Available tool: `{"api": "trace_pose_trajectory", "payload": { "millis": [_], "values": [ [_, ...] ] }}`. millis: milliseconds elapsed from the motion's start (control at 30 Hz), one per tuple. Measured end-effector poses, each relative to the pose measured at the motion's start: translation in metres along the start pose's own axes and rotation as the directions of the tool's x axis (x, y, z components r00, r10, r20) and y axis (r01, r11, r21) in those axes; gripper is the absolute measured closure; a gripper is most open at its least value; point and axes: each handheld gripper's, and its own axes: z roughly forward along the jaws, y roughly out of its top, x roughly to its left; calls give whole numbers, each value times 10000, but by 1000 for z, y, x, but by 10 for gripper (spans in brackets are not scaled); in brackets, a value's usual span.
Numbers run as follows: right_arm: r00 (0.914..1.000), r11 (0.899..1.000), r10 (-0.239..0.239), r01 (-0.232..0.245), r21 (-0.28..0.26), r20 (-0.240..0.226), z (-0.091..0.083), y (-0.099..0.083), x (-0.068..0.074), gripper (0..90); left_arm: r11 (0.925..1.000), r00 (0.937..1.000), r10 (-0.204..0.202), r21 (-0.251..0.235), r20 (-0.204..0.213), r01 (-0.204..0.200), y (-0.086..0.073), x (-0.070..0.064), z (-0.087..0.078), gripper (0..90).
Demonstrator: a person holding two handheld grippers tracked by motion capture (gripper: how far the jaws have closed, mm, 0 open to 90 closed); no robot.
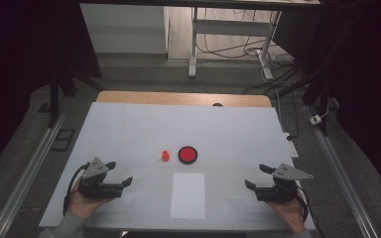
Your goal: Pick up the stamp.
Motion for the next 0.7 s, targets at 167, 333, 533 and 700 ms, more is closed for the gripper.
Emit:
{"api": "trace_pose_trajectory", "payload": {
  "millis": [167,333,533,700],
  "values": [
    [9999,9998,-129,129,130,-4,4,1,6,176,10000,10000,56,-50,17,-56,0,4,1,164],
    [10000,9999,5,-6,136,31,6,2,7,183,10000,10000,55,-42,11,-55,1,6,2,165],
    [10000,9998,-49,49,209,30,9,1,7,191,9998,9999,-116,-160,-11,116,5,7,5,166],
    [9998,9999,-77,75,110,178,5,1,9,199,9998,10000,40,-213,-42,-41,13,4,10,169]
  ]
}}
